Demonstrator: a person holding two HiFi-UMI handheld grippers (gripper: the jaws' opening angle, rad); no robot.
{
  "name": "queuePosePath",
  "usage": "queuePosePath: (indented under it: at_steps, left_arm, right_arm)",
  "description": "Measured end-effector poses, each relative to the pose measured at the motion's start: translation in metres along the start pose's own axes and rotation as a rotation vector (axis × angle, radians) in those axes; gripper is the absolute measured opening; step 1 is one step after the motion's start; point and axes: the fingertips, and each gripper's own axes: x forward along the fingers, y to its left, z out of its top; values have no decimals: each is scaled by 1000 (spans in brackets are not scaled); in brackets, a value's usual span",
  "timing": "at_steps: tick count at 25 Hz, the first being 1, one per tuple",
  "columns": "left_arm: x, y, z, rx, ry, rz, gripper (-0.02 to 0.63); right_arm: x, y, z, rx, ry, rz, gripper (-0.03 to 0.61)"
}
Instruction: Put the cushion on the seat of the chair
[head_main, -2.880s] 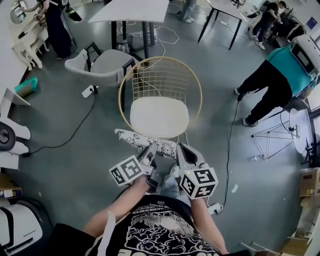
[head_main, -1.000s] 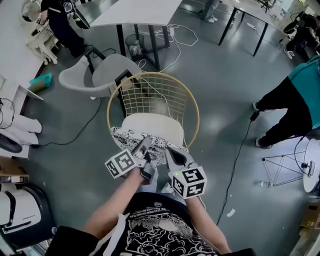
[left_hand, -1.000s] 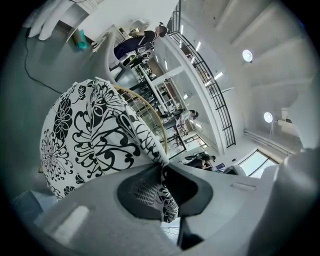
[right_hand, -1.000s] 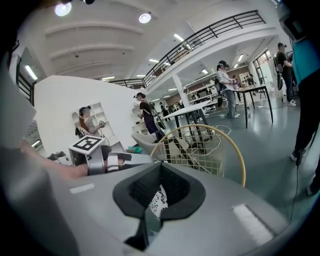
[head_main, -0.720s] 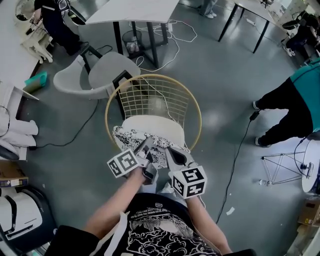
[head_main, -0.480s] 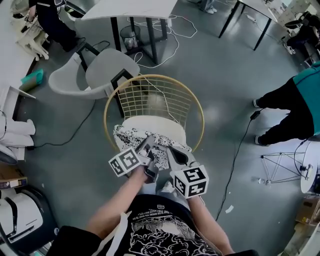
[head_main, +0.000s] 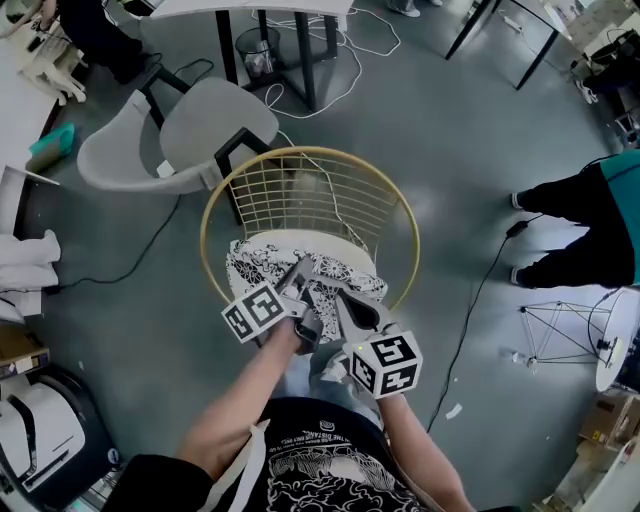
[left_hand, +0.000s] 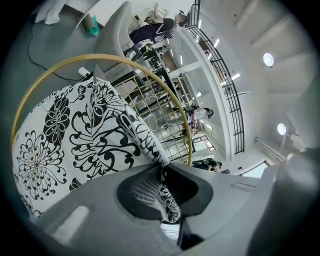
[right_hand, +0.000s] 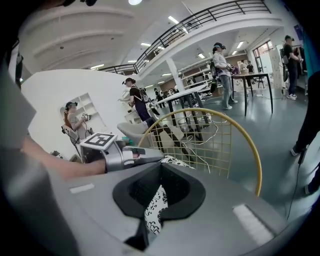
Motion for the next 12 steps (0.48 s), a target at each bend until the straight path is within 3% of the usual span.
queuePosePath:
  at_steps: [12]
  left_arm:
    - [58,37,14,-39,47,10,37]
  right_arm:
    - [37,-19,-4,32,71,-14,-5]
